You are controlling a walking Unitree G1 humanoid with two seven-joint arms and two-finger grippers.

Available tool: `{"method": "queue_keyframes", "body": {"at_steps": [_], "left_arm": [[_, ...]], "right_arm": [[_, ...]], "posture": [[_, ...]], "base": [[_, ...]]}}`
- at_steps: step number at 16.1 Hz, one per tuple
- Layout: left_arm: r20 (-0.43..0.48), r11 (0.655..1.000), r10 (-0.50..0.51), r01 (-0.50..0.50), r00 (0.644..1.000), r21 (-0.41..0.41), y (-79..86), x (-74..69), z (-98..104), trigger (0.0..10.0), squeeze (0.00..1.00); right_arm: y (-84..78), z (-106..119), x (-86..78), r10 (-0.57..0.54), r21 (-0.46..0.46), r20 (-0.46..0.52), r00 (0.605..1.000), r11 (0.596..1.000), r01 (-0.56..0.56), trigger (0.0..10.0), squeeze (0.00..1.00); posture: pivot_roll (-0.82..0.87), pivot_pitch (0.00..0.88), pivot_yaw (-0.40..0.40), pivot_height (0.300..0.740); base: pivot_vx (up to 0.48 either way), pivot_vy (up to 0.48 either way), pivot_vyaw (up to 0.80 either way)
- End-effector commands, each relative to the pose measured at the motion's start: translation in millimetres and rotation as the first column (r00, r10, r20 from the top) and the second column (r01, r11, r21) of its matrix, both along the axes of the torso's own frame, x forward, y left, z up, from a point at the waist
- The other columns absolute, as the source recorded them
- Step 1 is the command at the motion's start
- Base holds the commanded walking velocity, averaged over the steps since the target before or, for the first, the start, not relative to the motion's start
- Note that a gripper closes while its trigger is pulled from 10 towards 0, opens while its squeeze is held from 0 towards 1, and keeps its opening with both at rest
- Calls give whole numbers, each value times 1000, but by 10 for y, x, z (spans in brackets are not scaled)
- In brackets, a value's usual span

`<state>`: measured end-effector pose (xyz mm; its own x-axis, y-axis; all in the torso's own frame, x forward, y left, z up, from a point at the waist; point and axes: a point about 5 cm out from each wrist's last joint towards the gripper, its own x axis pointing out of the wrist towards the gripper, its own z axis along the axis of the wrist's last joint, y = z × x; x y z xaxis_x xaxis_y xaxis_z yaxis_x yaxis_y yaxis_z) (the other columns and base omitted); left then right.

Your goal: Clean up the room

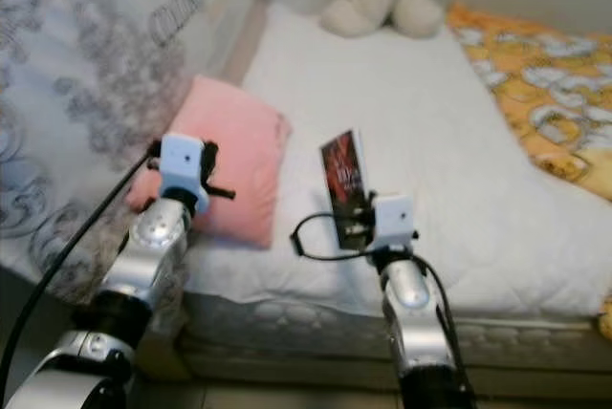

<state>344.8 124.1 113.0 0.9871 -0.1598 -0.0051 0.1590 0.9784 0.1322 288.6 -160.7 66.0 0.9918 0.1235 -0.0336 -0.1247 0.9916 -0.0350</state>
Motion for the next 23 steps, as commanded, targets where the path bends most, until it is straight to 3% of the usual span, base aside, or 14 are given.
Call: {"method": "queue_keyframes", "body": {"at_steps": [1,3,6,7,10,11,12,13,14,16,18,23], "left_arm": [[9,1000,-17,17,1000,3,-71,2,24,10000,0],[7,1000,-16,16,1000,-1,-86,6,27,10000,0],[23,1000,-21,22,999,-2,-40,-46,57,10000,0],[33,1000,-19,19,999,7,9,-108,67,10000,0],[49,998,2,-5,999,64,166,-221,93,10000,0],[50,996,29,-33,998,81,288,-292,118,10000,0],[48,995,34,-38,998,93,335,-322,130,10000,0],[47,991,36,-42,998,127,451,-430,184,10000,0],[45,988,39,-46,998,147,505,-490,220,10000,0],[36,981,24,-30,999,193,550,-613,268,10000,0],[32,979,14,-20,999,202,534,-682,321,10000,0],[2,983,-6,5,1000,186,430,-737,364,10000,0]], "right_arm": [[-62,160,114,-24,11,59,998,1000,24,0,0],[-71,185,185,-27,24,55,998,999,25,0,0],[40,367,632,11,216,-15,1000,976,-7,0,0],[145,446,773,46,300,-52,998,953,-29,0,0],[487,517,877,169,571,-97,981,816,-84,0,0],[616,477,881,194,679,-144,970,732,-45,0,0],[647,428,869,195,709,-173,965,705,-15,0,0],[648,197,773,176,758,-272,946,644,98,0,0],[652,61,698,169,770,-323,931,620,155,0,0],[853,-166,519,212,757,-401,891,624,192,0,0],[893,-179,506,208,708,-411,888,686,167,0,0],[394,-148,605,14,471,-434,901,856,214,0,0]], "posture": [[43,0,-2,740],[45,0,-2,740],[101,0,1,740],[131,0,-7,740],[221,18,-23,740],[266,64,-17,740],[283,85,-15,740],[347,145,-10,740],[366,168,-1,740],[421,215,22,740],[420,232,27,740],[401,237,21,740]], "base": [[480,0,0],[480,0,0],[0,0,0],[0,0,0],[0,0,0],[0,0,0],[0,0,0],[0,0,0],[0,0,0],[0,0,0],[0,0,0],[0,0,0]]}}
